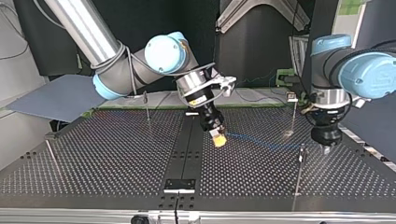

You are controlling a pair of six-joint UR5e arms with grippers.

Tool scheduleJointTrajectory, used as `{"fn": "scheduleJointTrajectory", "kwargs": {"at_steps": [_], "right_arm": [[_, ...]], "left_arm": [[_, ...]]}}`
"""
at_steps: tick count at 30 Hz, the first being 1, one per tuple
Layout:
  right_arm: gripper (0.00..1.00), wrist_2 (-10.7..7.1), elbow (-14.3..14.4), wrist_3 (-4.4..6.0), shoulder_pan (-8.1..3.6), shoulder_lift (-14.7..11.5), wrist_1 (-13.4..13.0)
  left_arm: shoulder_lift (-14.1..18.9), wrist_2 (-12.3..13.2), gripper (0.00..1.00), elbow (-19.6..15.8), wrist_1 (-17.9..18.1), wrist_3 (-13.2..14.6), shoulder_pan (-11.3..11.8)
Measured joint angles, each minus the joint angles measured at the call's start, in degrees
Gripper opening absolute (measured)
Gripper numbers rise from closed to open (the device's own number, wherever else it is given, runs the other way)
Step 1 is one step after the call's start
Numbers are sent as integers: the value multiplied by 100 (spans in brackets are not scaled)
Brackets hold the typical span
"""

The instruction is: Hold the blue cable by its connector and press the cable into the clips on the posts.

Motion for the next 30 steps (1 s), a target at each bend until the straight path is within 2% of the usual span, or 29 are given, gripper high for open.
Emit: {"fn": "scheduleJointTrajectory", "kwargs": {"at_steps": [5, 16, 30], "right_arm": [[0, 0, 0, 6, -31, 22, -4], [0, 8, 0, 11, -128, 46, -21], [0, -35, 0, 163, -306, 62, -82]], "left_arm": [[-175, 113, 4, 124, 60, -8, 30], [-214, 241, 4, 339, 158, -209, 103], [-496, 373, 4, 421, 260, -231, 205]]}}
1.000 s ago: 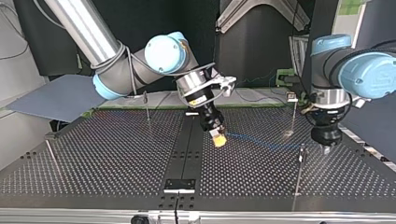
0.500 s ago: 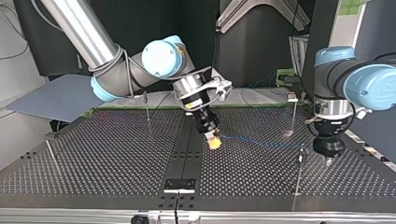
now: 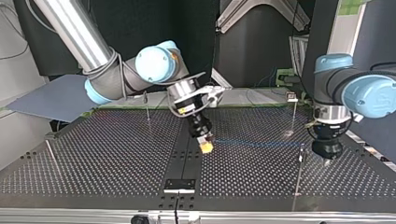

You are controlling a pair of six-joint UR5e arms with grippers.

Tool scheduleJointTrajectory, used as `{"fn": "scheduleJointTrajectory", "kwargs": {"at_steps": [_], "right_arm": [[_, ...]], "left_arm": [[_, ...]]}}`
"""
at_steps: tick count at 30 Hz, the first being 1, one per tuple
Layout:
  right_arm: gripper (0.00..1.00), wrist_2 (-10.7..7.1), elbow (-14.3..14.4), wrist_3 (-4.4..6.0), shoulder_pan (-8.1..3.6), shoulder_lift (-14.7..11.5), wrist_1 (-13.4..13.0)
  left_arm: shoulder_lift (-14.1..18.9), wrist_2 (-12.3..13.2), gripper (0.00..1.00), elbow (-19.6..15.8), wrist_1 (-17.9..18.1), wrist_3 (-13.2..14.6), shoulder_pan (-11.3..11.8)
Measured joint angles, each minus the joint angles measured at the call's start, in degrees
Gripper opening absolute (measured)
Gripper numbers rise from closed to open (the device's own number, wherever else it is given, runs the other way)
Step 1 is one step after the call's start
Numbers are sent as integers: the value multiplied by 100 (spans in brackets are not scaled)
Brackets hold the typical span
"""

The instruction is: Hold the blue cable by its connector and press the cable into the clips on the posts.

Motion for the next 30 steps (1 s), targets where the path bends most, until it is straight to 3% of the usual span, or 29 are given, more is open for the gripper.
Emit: {"fn": "scheduleJointTrajectory", "kwargs": {"at_steps": [14, 20, 30], "right_arm": [[0, -47, -52, 50, -148, 13, -57], [0, -52, -126, 119, -226, 15, -56], [0, -55, -140, 204, -403, 29, -75]], "left_arm": [[-15, 409, 4, 85, 116, -247, 100], [-14, 403, 4, 87, 201, -402, 177], [-163, 460, 4, 90, 273, -396, 215]]}}
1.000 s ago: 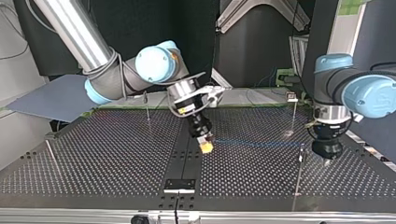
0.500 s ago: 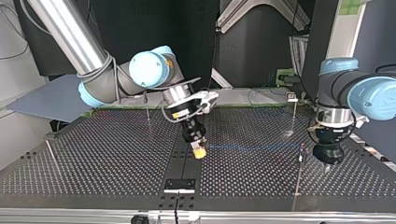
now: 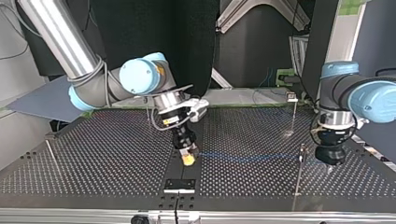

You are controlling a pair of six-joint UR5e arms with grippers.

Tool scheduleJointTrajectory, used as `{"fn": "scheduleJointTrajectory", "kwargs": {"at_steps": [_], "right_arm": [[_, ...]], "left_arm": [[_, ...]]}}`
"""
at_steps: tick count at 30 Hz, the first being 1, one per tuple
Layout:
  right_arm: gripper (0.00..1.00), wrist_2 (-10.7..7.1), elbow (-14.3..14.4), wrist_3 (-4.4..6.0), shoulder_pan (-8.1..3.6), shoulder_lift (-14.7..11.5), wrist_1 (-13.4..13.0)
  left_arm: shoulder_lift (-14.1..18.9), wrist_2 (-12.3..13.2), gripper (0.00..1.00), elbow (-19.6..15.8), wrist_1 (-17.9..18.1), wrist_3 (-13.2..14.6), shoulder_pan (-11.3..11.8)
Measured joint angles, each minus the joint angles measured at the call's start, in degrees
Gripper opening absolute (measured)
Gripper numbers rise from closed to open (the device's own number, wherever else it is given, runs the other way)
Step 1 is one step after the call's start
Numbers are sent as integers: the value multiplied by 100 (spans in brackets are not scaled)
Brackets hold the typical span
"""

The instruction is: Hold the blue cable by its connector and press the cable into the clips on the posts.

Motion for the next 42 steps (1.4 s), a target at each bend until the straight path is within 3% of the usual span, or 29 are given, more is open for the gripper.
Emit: {"fn": "scheduleJointTrajectory", "kwargs": {"at_steps": [9, 22, 28, 30, 31, 33, 34, 36, 37, 39, 42], "right_arm": [[0, -50, -15, 83, -99, 9, -116], [0, -64, -262, 90, -144, 180, -58], [0, -74, -269, 90, -142, 193, -32], [0, -73, -270, 90, -137, 194, -21], [0, -72, -271, 89, -136, 195, -17], [0, -71, -272, 90, -128, 195, -12], [0, -70, -271, 90, -124, 195, -11], [0, -69, -269, 90, -117, 196, -7], [0, -70, -269, 88, -115, 198, -4], [0, -73, -270, 80, -114, 198, 6], [0, -76, -270, 69, -112, 197, 33]], "left_arm": [[-49, 106, 4, 0, 146, -34, 14], [-118, 174, 4, 0, 390, -171, 82], [-333, 330, 4, 0, 416, -57, 85], [-360, 341, 20, -2, 421, 23, 89], [-365, 345, 20, -1, 420, 59, 89], [-371, 352, 44, -3, 414, 143, 86], [-372, 354, 44, -2, 411, 173, 84], [-373, 352, 67, -3, 394, 224, 77], [-374, 346, 67, -3, 380, 241, 73], [-375, 316, 95, -5, 337, 274, 66], [-365, 277, 100, -6, 268, 331, 60]]}}
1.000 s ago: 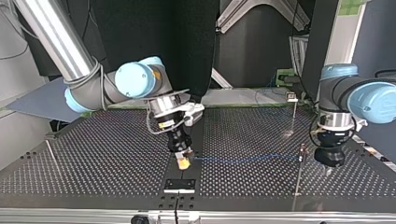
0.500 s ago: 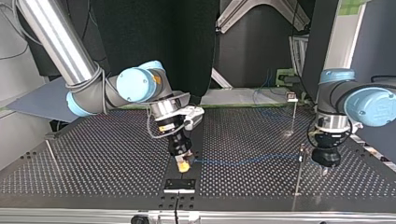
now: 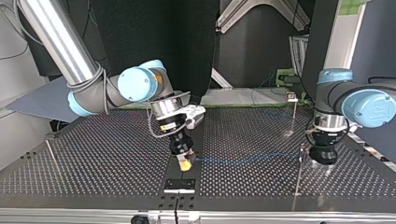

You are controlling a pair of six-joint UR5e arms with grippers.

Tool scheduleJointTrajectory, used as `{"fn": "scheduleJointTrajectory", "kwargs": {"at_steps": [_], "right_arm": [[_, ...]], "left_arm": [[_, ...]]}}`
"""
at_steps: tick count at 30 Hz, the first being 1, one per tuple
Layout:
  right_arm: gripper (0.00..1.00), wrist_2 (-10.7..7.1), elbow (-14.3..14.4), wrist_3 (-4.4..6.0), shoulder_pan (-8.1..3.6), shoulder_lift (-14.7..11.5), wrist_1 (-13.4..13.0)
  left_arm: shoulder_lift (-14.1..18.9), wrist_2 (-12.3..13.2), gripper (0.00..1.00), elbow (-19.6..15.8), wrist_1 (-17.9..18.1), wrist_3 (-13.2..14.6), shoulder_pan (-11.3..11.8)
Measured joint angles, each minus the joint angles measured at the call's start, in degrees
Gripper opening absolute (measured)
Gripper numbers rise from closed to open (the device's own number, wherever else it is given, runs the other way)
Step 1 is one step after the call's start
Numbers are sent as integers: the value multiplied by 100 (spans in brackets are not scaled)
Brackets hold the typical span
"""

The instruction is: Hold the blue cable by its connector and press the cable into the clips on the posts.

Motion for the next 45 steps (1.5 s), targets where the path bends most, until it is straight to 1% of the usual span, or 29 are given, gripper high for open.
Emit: {"fn": "scheduleJointTrajectory", "kwargs": {"at_steps": [4, 9, 14, 17, 19, 26, 32, 38, 45], "right_arm": [[0, -1, 1, -4, 1, -1, 28], [0, -2, 2, -7, -7, -1, 54], [0, -2, 2, -12, -24, 0, 75], [0, -1, 2, -9, -26, 1, 79], [0, -2, 1, -8, -23, 1, 81], [0, -2, 4, -12, 0, 2, 82], [0, -2, 4, -14, 9, 1, 95], [0, -2, 4, -18, 31, 0, 105], [0, -2, 4, -23, 43, 0, 121]], "left_arm": [[52, -66, 100, -2, -131, 66, -20], [253, -241, 100, -39, -363, 164, -83], [486, -339, 100, -221, -530, 57, -136], [625, -351, 100, -356, -573, -27, -156], [707, -349, 100, -437, -584, -27, -169], [1073, -296, 100, -802, -628, 203, -262], [1343, -288, 100, -1100, -792, 237, -405], [1430, -294, 100, -1377, -810, 287, -505], [1649, -381, 100, -1448, -786, 489, -552]]}}
